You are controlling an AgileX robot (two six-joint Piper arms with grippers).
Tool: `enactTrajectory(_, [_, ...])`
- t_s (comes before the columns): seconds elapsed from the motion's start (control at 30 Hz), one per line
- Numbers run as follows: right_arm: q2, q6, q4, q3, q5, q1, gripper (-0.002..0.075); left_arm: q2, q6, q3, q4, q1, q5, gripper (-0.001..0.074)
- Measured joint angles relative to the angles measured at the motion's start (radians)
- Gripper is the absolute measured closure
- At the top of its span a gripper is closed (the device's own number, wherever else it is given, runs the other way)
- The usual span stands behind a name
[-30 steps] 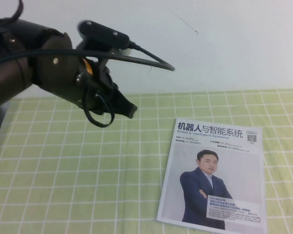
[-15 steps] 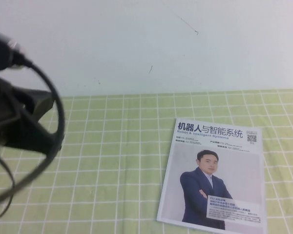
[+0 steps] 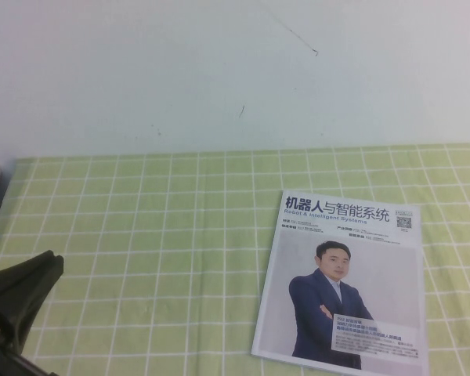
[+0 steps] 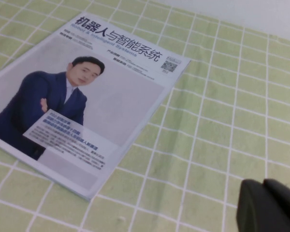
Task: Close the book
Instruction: 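Close the open booklet and leave it lying on the table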
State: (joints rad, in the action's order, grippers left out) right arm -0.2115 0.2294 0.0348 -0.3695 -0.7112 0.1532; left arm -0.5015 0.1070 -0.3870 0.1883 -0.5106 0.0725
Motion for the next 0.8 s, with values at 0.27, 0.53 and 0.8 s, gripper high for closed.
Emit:
enactTrajectory(0.27, [0.011,-0.002,0.060,0.000,0.004,0.000,0.0729,0.009,0.013,0.023,0.002,0.000,-0.018,0.0738])
enactTrajectory(0.53, [0.011,-0.002,0.064,0.000,0.004,0.000,0.0729,0.009,0.013,0.023,0.004,0.000,-0.018,0.0738])
enactTrajectory(0.8, [0.011,-0.002,0.067,0.000,0.004,0.000,0.0729,0.026,0.013,0.046,0.004,0.000,-0.023,0.0738])
